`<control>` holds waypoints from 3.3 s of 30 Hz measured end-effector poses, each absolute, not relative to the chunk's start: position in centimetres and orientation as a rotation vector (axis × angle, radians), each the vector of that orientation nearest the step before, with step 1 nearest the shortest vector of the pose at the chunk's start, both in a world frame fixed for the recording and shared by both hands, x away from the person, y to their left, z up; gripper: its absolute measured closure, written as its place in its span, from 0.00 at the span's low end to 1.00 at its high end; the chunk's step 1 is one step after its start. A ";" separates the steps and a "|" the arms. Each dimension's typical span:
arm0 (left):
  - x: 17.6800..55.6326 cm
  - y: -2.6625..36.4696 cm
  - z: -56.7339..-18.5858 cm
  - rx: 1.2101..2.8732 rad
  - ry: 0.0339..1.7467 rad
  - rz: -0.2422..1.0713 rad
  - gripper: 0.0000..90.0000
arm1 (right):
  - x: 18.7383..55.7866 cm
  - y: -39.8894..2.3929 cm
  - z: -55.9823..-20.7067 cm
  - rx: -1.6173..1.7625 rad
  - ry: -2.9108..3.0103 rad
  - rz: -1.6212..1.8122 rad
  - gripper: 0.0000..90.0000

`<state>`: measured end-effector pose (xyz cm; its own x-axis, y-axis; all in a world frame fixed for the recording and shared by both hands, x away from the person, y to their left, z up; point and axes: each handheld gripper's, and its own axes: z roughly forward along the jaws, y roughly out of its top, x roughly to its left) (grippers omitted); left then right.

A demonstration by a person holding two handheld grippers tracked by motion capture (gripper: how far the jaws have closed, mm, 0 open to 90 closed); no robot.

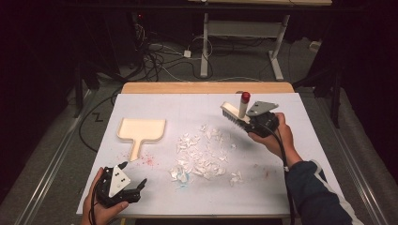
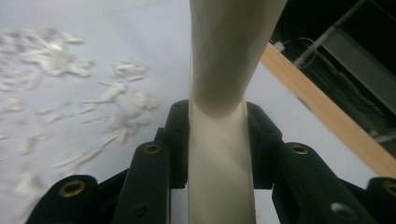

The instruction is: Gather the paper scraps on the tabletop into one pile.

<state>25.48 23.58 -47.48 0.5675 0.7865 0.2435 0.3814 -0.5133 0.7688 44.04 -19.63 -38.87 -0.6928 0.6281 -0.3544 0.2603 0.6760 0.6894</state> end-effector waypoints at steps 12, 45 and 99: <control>25.4 23.1 -47.8 2.167 0.901 0.751 0.17 | 47.9 -15.9 -42.8 0.651 2.289 0.702 0.75; 24.7 21.9 -47.3 2.194 0.828 0.779 0.17 | 36.0 -19.3 -38.8 0.396 2.311 1.088 0.75; 24.9 21.3 -47.8 2.224 0.817 0.738 0.17 | 36.5 -18.1 -40.2 0.583 2.322 0.989 0.75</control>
<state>24.89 21.26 -47.77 0.6479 0.7103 0.2752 0.3458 -0.5962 0.7245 36.48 -18.10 -40.24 -0.7577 0.5738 -0.3107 0.1737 0.6363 0.7516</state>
